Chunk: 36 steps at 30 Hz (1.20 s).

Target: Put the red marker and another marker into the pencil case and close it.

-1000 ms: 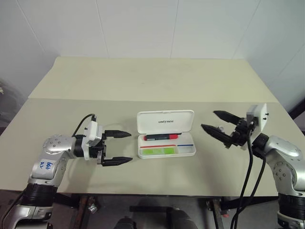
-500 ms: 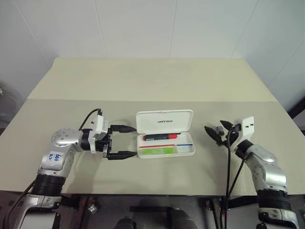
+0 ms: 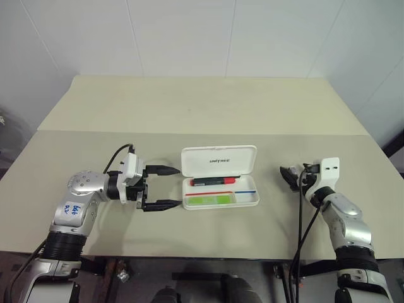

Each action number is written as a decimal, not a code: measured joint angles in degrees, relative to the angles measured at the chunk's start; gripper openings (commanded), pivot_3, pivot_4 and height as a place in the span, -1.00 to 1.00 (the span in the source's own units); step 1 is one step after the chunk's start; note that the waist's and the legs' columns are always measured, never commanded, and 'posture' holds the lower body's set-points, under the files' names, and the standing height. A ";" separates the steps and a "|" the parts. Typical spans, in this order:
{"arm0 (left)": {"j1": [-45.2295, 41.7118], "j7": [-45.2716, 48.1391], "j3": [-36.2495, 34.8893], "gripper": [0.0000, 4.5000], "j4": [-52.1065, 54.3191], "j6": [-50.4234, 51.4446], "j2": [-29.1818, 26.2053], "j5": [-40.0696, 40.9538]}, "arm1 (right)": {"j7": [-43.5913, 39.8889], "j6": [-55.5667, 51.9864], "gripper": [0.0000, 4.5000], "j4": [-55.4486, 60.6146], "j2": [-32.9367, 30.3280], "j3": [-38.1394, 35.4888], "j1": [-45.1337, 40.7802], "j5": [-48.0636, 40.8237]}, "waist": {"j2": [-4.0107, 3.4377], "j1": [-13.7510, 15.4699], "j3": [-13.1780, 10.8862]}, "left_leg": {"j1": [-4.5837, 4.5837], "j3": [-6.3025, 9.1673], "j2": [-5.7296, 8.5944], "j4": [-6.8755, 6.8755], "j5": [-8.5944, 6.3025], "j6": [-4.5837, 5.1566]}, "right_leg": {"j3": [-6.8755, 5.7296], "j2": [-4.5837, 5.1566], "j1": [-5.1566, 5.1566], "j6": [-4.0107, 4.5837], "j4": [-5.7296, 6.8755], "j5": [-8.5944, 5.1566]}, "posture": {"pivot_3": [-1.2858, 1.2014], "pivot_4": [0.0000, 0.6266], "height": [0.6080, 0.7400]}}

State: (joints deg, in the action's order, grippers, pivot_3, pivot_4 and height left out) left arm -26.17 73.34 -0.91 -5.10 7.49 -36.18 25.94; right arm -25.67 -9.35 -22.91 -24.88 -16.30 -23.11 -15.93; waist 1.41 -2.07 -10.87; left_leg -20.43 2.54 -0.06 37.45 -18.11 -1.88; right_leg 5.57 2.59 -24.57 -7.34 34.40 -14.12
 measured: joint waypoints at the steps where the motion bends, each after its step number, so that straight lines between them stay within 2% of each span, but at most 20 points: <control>1: 0.00 0.00 0.00 1.00 0.01 -0.03 0.01 0.00 | 0.51 -0.58 0.71 0.07 0.00 0.00 0.05 0.12 | 0.00 -0.01 0.00 | 0.00 0.00 0.00 0.01 0.00 0.00 | 0.00 0.00 0.00 0.00 -0.01 0.00 | 0.03 -0.52 1.00; 10: -0.02 0.08 -0.01 1.00 -0.01 -0.26 0.03 0.00 | 1.92 -3.25 -0.74 4.21 1.33 0.49 1.51 0.20 | 0.00 -0.21 0.00 | 0.01 0.01 -0.01 0.01 0.00 0.00 | 0.00 -0.02 0.01 0.00 -0.03 0.00 | 0.03 -0.52 1.00; 11: -0.03 0.09 -0.01 1.00 -0.02 -0.33 0.03 0.00 | 1.92 -3.32 -0.83 4.44 1.39 0.65 1.51 0.21 | 0.00 -0.27 0.00 | 0.02 0.01 -0.01 0.01 0.00 0.00 | 0.00 -0.02 0.01 0.00 -0.03 0.00 | 0.03 -0.52 1.00; 14: -0.10 0.15 -0.01 1.00 -0.03 -0.57 0.03 0.00 | 1.44 -3.22 -0.83 4.50 1.24 1.24 1.38 0.41 | 0.00 -0.57 0.00 | 0.02 0.02 -0.01 0.01 0.00 0.01 | 0.00 -0.02 0.01 0.00 -0.04 0.00 | 0.03 -0.52 1.00; 17: -0.24 0.30 0.01 1.00 -0.12 -0.68 0.03 0.00 | -2.53 -1.17 -0.83 2.98 -0.76 3.19 0.11 1.39 | 0.00 -1.06 0.00 | 0.02 -0.01 0.01 0.02 0.00 0.01 | 0.02 -0.01 0.01 0.00 -0.07 0.00 | 0.03 -0.52 1.00; 24: -0.61 1.76 0.02 1.00 -0.49 -1.35 0.02 -0.05 | -24.05 9.45 -0.83 -1.51 -11.22 7.25 -9.93 1.74 | -0.07 -1.37 -0.04 | 0.04 -0.08 -0.04 -0.04 0.01 0.01 | 0.06 -0.08 0.01 -0.04 -0.16 0.02 | 0.03 -0.52 1.00; 30: -1.27 2.38 0.03 1.00 -2.33 -2.61 -0.04 -0.57 | -42.01 9.65 -0.83 -0.85 -12.45 14.63 -12.31 0.56 | -0.07 -1.17 -0.04 | 0.01 -0.05 -0.02 -0.02 0.01 0.01 | 0.04 -0.02 0.01 -0.04 0.03 0.02 | 0.03 -0.52 1.00; 36: -0.91 2.42 0.02 1.00 -2.08 -3.12 -0.09 -0.68 | -50.82 7.46 -0.83 3.36 -10.72 20.92 -12.77 -0.10 | -0.07 -1.07 -0.04 | -0.01 0.01 -0.03 -0.02 0.01 0.01 | 0.01 -0.01 0.01 -0.04 0.02 0.02 | 0.03 -0.52 1.00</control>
State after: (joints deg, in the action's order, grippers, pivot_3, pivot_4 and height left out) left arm -27.07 75.76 -0.89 -7.19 4.37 -36.26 25.26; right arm -76.49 -1.89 -19.55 -35.60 4.62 -35.88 -16.04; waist 1.34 -3.13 -10.91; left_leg -20.44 2.56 -0.09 37.43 -18.11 -1.86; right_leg 5.58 2.59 -24.56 -7.38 34.42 -14.10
